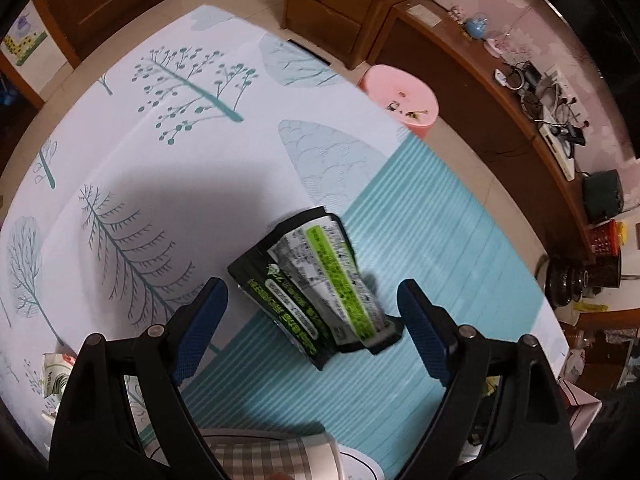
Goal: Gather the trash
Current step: 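Grasp the green-black snack packet with the left gripper while the right gripper grasps the black-gold wrapper, then lift the snack packet and wrapper and carry both toward the black bin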
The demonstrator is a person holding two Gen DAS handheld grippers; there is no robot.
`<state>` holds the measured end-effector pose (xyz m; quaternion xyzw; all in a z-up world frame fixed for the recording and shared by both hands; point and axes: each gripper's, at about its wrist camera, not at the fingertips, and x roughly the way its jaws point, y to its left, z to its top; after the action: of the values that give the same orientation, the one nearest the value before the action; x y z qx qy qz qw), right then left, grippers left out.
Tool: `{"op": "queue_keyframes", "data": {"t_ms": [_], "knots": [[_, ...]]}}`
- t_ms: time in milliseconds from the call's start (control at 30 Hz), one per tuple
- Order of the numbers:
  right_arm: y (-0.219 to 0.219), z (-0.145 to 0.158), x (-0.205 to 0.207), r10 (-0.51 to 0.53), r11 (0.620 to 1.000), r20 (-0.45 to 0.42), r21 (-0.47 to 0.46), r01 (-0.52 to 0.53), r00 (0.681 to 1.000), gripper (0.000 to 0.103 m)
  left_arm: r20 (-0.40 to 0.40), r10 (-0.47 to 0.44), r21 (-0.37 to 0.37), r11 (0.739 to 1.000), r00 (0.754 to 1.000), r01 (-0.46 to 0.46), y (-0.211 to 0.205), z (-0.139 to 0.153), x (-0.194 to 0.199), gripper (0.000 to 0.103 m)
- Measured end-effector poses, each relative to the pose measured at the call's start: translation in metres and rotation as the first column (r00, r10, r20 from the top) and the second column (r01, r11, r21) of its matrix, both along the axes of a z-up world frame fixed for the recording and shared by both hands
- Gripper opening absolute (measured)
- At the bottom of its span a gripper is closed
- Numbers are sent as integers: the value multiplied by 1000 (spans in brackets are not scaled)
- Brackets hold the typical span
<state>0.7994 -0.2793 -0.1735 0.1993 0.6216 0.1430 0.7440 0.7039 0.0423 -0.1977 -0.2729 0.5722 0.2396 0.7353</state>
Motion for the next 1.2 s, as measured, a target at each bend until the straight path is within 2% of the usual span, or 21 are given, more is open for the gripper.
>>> {"op": "queue_keyframes", "data": {"t_ms": [100, 200, 267, 300, 333, 367, 567, 733, 867, 1033, 1200], "knots": [[1, 0, -4, 1, 1000, -6, 18, -1, 1000, 42, -12, 12, -7, 1000, 1000, -12, 2, -10, 0, 81], [2, 0, -10, -1, 1000, -10, 30, 1, 1000, 40, -25, 10, 36, 999, 1000, -9, 1, -11, -1, 61], [3, 0, -14, 0, 999, -13, 38, 1, 1000, 38, -36, -14, 77, 997, 999, 16, -3, -11, -2, 32], [5, 1, -18, 5, 999, -10, 41, -4, 1000, 37, -38, -30, 89, 996, 999, 33, -4, -11, -2, 23], [6, 2, -21, 8, 999, -10, 43, -8, 1000, 37, -36, -45, 84, 995, 998, 48, -6, -9, -2, 13], [9, 2, -24, 13, 999, -9, 46, -12, 1000, 36, -24, -60, 58, 996, 998, 61, -5, -9, -4, 10], [21, 23, -55, 1, 998, 47, 67, -5, 999, 34, 33, -116, 45, 992, 993, 115, -8, 18, -21, 8], [23, 63, -91, -36, 994, 113, 106, 24, 993, 34, 88, -181, 13, 983, 979, 181, -14, 62, -47, 8], [27, 95, -132, -73, 991, 151, 125, 55, 986, 34, 141, -250, -24, 966, 958, 256, -21, 106, -94, 8], [27, 132, -214, -144, 982, 187, 151, 117, 972, 34, 206, -358, -47, 926, 911, 375, -32, 163, -178, 8], [37, 158, -318, -223, 967, 226, 175, 186, 948, 34, 253, -480, -57, 859, 840, 508, -42, 206, -260, 8]]}}
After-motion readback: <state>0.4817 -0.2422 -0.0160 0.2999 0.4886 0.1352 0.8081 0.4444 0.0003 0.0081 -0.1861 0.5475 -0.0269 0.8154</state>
